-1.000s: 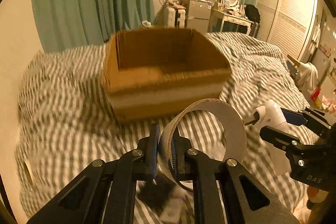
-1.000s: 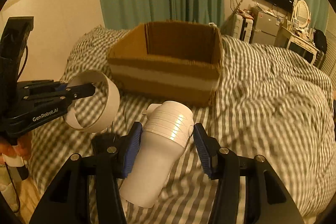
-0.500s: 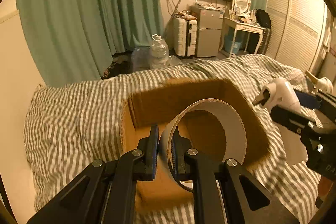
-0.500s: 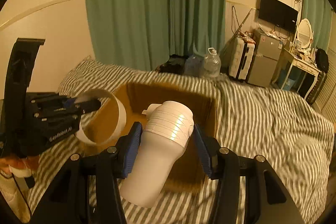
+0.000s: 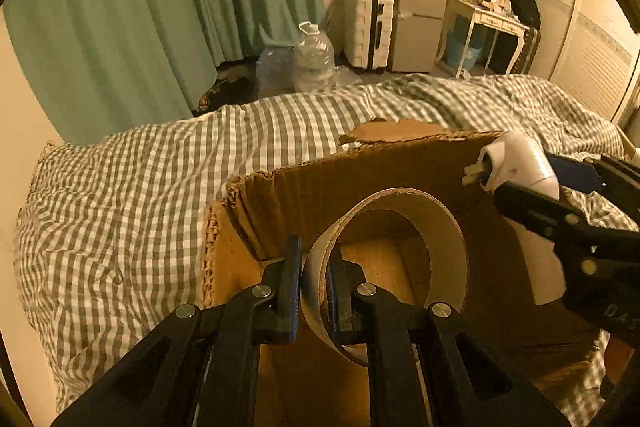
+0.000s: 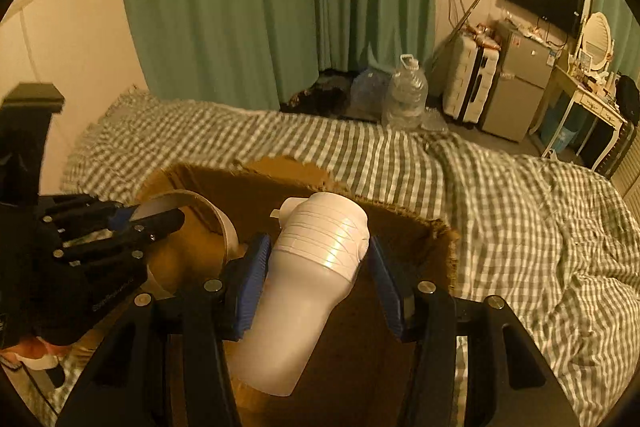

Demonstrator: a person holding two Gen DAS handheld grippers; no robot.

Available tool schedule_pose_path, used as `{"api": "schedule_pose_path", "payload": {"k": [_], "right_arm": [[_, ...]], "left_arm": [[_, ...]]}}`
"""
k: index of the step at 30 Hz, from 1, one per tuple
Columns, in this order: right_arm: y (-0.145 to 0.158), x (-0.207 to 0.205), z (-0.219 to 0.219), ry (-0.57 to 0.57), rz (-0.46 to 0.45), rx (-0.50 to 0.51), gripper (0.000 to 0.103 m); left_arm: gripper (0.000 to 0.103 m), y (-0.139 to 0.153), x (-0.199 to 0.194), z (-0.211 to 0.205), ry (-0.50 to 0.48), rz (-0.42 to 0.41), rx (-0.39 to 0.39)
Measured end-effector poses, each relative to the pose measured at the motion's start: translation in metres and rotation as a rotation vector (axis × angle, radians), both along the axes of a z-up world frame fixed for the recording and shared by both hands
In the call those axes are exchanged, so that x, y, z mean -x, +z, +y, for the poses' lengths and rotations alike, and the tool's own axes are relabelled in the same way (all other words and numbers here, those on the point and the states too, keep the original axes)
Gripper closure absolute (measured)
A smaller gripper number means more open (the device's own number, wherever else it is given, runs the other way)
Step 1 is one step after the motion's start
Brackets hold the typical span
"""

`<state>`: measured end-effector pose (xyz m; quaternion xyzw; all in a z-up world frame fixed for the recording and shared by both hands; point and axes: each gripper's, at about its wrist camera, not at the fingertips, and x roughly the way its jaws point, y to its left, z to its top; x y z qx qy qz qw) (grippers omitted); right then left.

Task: Organize objects
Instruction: 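Carry tape roll and white cup into the box and open both tools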

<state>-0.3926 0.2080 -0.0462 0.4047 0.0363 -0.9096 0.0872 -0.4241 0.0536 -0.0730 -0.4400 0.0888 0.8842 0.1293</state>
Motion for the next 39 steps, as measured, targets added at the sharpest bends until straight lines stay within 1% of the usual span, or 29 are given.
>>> {"api": "schedule_pose_path", "payload": {"k": [3,6,13,15,17,19,20,21,22,23,24,25,26,29,31,34,37,38,39], "right_arm": [[-0.015,0.009,0.004,0.010,-0.036,0.006,0.053],[-0.027,0.008,0.004,0.013,-0.058,-0.001,0.053],[-0.036,0.011,0.004,0.018,-0.083,-0.008,0.053],[-0.036,0.011,0.005,0.004,-0.093,-0.001,0.052],[-0.033,0.011,0.006,0.003,-0.089,0.000,0.052],[-0.028,0.008,0.005,0.005,-0.071,-0.008,0.052],[-0.025,0.006,0.004,0.002,-0.062,-0.016,0.050],[-0.021,0.004,0.004,-0.004,-0.047,-0.023,0.042],[-0.018,0.002,0.005,-0.007,-0.036,-0.027,0.037],[-0.014,0.001,0.005,-0.014,-0.027,-0.031,0.036],[-0.011,0.000,0.005,-0.020,-0.022,-0.034,0.034],[-0.006,-0.001,0.007,-0.027,-0.014,-0.030,0.029],[-0.003,-0.002,0.009,-0.035,-0.009,-0.028,0.027],[0.009,-0.006,0.015,-0.051,0.005,-0.026,0.021],[0.019,-0.012,0.019,-0.060,0.024,-0.019,0.014],[0.040,-0.024,0.025,-0.082,0.068,-0.021,0.011],[0.066,-0.042,0.028,-0.102,0.106,-0.025,0.010],[0.073,-0.046,0.029,-0.103,0.114,-0.024,0.010],[0.083,-0.054,0.028,-0.103,0.127,-0.025,0.009]], "left_arm": [[0.092,-0.011,0.007,-0.001,0.005,-0.023,0.009],[0.092,-0.018,0.009,0.000,0.017,-0.048,0.019],[0.092,-0.019,0.010,0.001,0.024,-0.062,0.019],[0.089,-0.018,0.010,0.001,0.014,-0.062,0.008],[0.083,-0.017,0.010,0.000,0.011,-0.061,-0.002],[0.079,-0.014,0.010,0.001,0.011,-0.049,0.011],[0.075,-0.013,0.009,0.001,0.015,-0.046,0.011],[0.069,-0.011,0.009,0.001,0.016,-0.047,0.005],[0.065,-0.009,0.009,0.001,0.020,-0.047,-0.003],[0.047,-0.007,0.009,0.001,0.033,-0.046,-0.013],[0.036,-0.005,0.009,-0.001,0.043,-0.038,-0.022],[0.035,-0.001,0.007,-0.002,0.043,-0.028,-0.048],[0.033,0.004,0.005,-0.002,0.043,-0.019,-0.063],[0.022,0.021,-0.003,0.003,0.026,0.021,-0.051],[0.021,0.036,-0.010,0.006,0.013,0.055,-0.038],[0.020,0.059,-0.021,0.008,0.006,0.089,-0.037],[0.020,0.083,-0.035,0.008,0.011,0.117,-0.048],[0.019,0.091,-0.040,0.006,0.012,0.127,-0.054],[0.014,0.101,-0.046,0.005,0.014,0.139,-0.060]]}}
